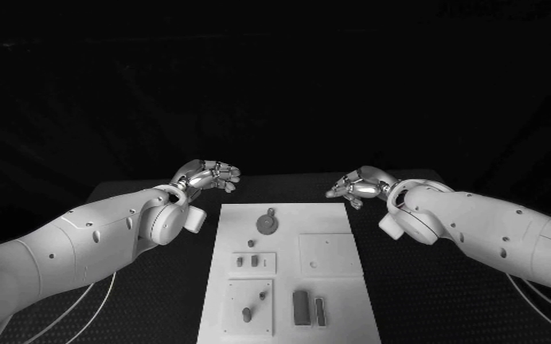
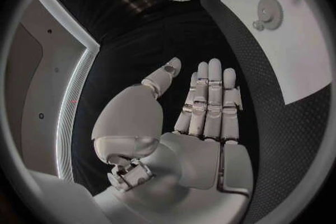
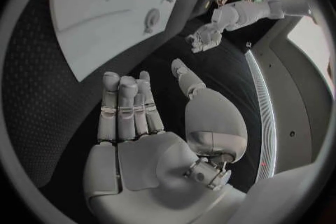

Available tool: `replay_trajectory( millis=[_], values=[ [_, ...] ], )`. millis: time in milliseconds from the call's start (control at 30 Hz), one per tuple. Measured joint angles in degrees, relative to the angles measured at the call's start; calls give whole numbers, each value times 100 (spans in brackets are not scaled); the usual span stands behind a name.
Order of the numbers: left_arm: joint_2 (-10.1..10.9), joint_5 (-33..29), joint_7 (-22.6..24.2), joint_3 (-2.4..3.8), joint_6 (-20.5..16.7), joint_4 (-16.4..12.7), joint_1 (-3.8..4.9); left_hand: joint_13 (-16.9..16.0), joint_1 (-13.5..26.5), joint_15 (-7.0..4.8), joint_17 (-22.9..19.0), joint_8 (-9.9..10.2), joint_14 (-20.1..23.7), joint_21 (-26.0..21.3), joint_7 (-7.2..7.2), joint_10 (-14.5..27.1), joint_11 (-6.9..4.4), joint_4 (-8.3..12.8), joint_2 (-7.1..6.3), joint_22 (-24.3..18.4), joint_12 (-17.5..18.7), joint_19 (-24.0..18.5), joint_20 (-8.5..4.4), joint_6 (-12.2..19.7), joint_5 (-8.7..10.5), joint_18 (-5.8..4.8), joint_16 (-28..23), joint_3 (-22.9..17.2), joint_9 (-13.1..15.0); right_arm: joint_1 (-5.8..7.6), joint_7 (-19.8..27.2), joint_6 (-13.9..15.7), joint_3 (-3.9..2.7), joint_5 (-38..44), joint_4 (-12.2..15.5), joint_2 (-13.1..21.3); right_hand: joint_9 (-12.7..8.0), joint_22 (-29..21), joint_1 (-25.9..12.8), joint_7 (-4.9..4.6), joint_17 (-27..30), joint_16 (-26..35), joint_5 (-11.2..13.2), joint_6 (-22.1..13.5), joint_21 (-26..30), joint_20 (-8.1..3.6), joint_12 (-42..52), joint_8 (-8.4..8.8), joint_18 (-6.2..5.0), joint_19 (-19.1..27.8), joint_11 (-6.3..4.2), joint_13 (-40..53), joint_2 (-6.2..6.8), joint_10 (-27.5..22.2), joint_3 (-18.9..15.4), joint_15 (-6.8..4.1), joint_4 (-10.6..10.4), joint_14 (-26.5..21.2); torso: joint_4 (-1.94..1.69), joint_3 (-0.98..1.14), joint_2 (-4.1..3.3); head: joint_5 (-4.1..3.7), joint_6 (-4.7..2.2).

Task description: Assemble the parts on the task board

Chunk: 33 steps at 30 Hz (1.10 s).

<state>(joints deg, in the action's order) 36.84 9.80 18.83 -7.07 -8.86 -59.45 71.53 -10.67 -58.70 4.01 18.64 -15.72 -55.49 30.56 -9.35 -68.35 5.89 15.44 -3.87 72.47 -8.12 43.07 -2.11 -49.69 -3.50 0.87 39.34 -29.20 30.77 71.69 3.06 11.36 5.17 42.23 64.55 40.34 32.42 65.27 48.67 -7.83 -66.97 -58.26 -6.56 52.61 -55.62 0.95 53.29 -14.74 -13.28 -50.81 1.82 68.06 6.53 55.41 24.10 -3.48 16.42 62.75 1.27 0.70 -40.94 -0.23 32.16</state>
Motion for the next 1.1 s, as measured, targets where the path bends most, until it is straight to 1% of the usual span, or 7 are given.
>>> replay_trajectory(
  millis=[133,300,567,633,800,867,1100],
  values=[
    [-72,-172,92,0,59,130,3,155,85,253,-112,48,511,-245,22,286,62,88,-85,-29,284,-281,280,147,0,140,-590,149,-44,-102,436,24,-306,-527,-571,-292,-23,-489,219,-207,826,1093,189,-270,1054,392,-1093,82,55,953,276,-1144,-54,-677,-29,400,-17,-922,4,10,61,5,-93],
    [-227,-356,202,3,87,271,2,359,112,432,-227,163,1062,-556,56,686,89,87,-112,-102,430,-660,448,376,0,180,-1074,279,-126,-236,753,-23,-412,-1031,-839,-477,-129,-1329,489,-166,2282,2997,303,-726,2446,813,-2888,215,356,1910,663,-3241,-140,-1005,76,1041,25,-1669,11,18,93,35,-189],
    [-243,-515,363,4,85,399,-8,578,190,439,-311,278,1394,-862,213,1113,26,77,-138,-188,430,-920,508,634,0,87,-1362,395,-190,-401,1019,-87,-597,-1385,-951,-584,-315,-2140,633,-66,3508,4153,315,-845,3446,1109,-4179,113,355,1820,595,-5285,-238,-373,-196,1095,10,-1626,8,56,125,113,-361],
    [-240,-517,363,3,84,401,-13,664,1114,299,-558,470,2077,-1238,332,2035,-76,-179,-41,-536,486,-1480,451,1309,59,86,-1797,813,-646,-419,1021,-88,-586,-1390,-946,-591,-817,-2901,-231,82,4084,4450,341,-1551,3834,951,-4409,316,402,2353,465,-5609,-337,-1176,-583,977,-263,-2362,7,60,126,118,-369],
    [-175,-516,348,43,29,243,-70,883,3702,-81,-1267,1069,3961,-2227,659,4639,-356,-921,191,-1778,664,-3015,319,3294,221,-2,-2960,1957,-1963,-427,1013,-21,-587,-1433,-784,-514,-2134,-4870,-2764,470,5505,5199,510,-3568,4777,377,-4913,946,908,3837,114,-6265,-512,-3549,-1577,631,-1011,-4489,1,50,168,106,-316],
    [-132,-517,348,71,-28,101,-121,939,4369,-179,-1452,1225,4453,-2485,744,5319,-428,-1115,254,-3086,697,-3415,286,3813,236,-1,-3261,2254,-2307,-465,1025,40,-587,-1483,-633,-468,-2470,-5372,-3397,563,5865,5390,545,-4080,5015,236,-5037,1104,1031,4213,25,-6429,-554,-4152,-1825,547,-1207,-5030,-6,43,209,101,-277],
    [147,-580,410,272,-606,-835,-431,1023,5376,-328,-1728,1457,5191,-2866,872,6337,-536,-1412,345,-5849,746,-4010,238,4590,301,0,-3714,2690,-2825,-683,1243,601,-561,-1956,350,-192,-2992,-6157,-4392,710,6430,5685,591,-4881,5387,12,-5220,1352,1163,4801,-117,-6685,-621,-5092,-2209,413,-1512,-5871,-55,-7,534,60,-23]
  ],
)
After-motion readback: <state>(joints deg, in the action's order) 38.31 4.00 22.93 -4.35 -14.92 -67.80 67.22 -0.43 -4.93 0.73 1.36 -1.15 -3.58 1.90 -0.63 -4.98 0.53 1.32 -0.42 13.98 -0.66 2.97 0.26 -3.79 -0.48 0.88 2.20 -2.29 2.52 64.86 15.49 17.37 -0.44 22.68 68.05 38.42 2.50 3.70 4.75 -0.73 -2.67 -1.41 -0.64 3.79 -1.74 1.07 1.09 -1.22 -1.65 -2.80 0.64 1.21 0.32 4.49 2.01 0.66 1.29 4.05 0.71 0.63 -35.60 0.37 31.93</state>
